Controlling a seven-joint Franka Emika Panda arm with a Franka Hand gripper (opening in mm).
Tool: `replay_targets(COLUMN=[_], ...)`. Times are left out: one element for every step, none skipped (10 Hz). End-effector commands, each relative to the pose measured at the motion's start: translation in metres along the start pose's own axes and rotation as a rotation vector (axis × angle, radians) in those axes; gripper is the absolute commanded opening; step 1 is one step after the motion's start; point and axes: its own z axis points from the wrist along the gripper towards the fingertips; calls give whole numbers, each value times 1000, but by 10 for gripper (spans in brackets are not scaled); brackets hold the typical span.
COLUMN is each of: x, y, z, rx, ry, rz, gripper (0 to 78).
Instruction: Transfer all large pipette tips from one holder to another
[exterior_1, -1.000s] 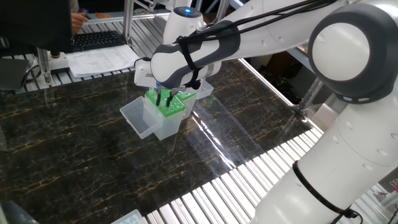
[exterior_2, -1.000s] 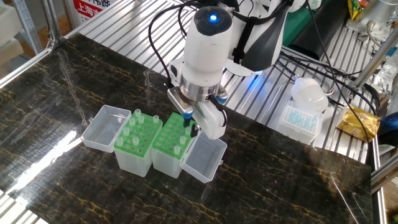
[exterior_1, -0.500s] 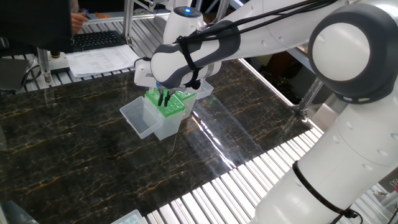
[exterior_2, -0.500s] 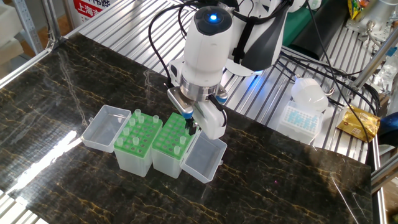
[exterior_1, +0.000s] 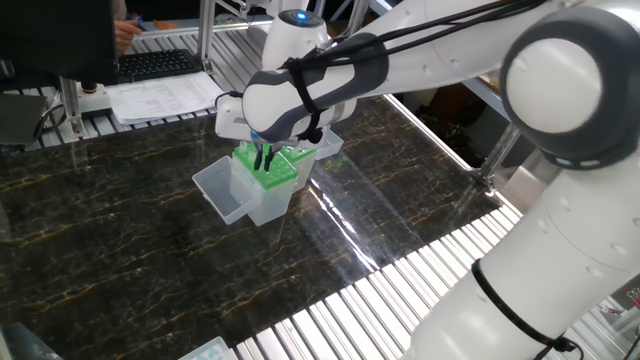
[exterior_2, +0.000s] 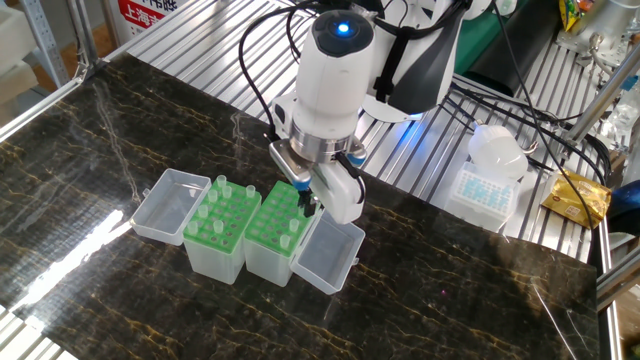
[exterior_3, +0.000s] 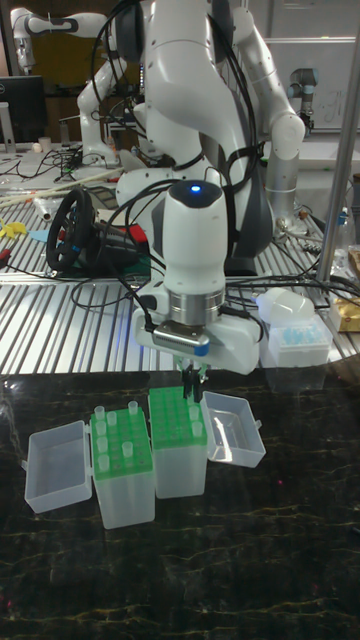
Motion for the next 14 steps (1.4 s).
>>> replay_targets(x=[6,7,7,7,6,4,4,3,1,0,-2,-4,-7,-8], y=[1,0,0,-1,-1,-1,-1,-1,-1,-2,-3,-3,-4,-5], z=[-18,-22,-26,-33,-36,-44,-49,-52,-59,-64,-70,-79,-85,-91], rx=[10,15,19,20,20,23,24,24,27,28,28,29,30,31], ry=[7,9,10,13,14,19,19,20,25,27,27,31,34,36], rz=[10,10,5,-1,-2,0,1,1,1,3,3,3,4,4], gripper=[12,12,12,12,12,12,12,12,12,12,12,12,12,12])
